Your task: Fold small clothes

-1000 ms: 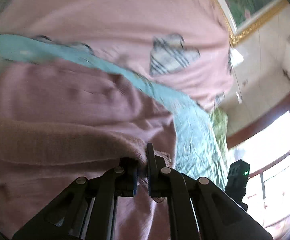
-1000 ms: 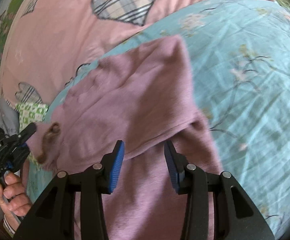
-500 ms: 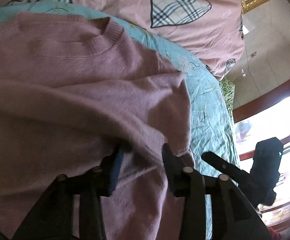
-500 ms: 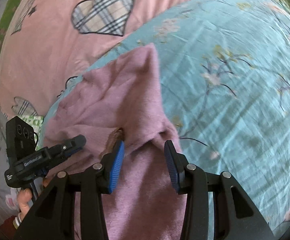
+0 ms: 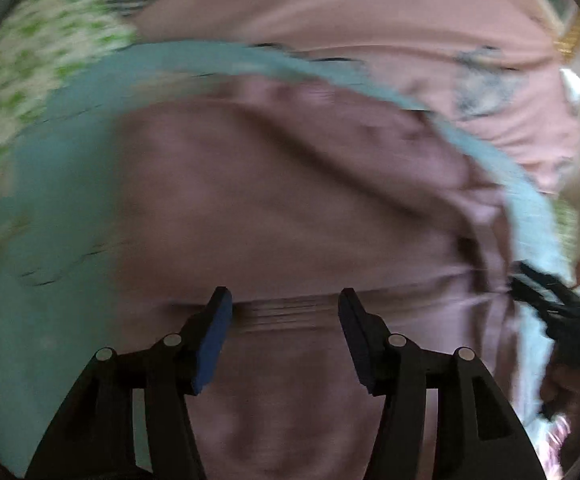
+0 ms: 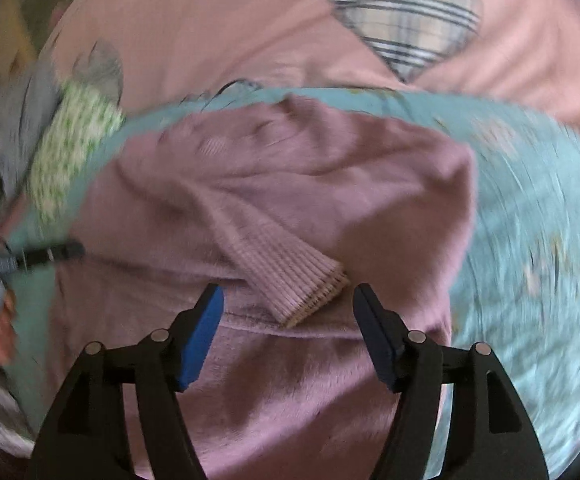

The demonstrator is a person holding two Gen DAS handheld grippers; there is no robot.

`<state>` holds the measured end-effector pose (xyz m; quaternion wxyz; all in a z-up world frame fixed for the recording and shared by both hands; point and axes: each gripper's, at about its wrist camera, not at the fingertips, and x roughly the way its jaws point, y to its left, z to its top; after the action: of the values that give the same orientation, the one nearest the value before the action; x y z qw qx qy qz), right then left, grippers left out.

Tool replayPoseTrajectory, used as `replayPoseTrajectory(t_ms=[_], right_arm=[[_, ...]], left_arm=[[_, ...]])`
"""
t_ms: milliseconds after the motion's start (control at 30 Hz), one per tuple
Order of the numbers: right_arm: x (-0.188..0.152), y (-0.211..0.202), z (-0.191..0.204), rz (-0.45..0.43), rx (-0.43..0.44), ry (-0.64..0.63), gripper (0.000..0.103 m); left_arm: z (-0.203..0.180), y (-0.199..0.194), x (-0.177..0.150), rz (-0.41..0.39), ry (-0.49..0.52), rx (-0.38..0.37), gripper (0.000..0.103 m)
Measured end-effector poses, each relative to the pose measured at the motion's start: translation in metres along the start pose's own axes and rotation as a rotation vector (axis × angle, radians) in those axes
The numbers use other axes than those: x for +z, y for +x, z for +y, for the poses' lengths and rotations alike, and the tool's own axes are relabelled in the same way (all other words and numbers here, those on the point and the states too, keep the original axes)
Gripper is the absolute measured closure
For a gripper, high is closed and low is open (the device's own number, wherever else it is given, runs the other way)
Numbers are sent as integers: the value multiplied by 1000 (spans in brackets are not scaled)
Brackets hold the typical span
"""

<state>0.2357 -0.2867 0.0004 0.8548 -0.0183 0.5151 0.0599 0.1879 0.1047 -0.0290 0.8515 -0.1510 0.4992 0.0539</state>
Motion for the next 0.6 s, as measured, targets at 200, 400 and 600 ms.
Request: replayPoseTrajectory(t_ms=[200, 400, 600], right_arm=[[9, 29, 19, 11, -105, -188, 35], [17, 46, -5, 72, -35, -78, 89], [51, 1, -79, -17, 394, 430, 92]], left_arm=[[44, 17, -10, 19, -71, 92, 47], [44, 29, -3, 3, -40, 147, 48], [49, 28, 3, -5, -54, 141, 52]])
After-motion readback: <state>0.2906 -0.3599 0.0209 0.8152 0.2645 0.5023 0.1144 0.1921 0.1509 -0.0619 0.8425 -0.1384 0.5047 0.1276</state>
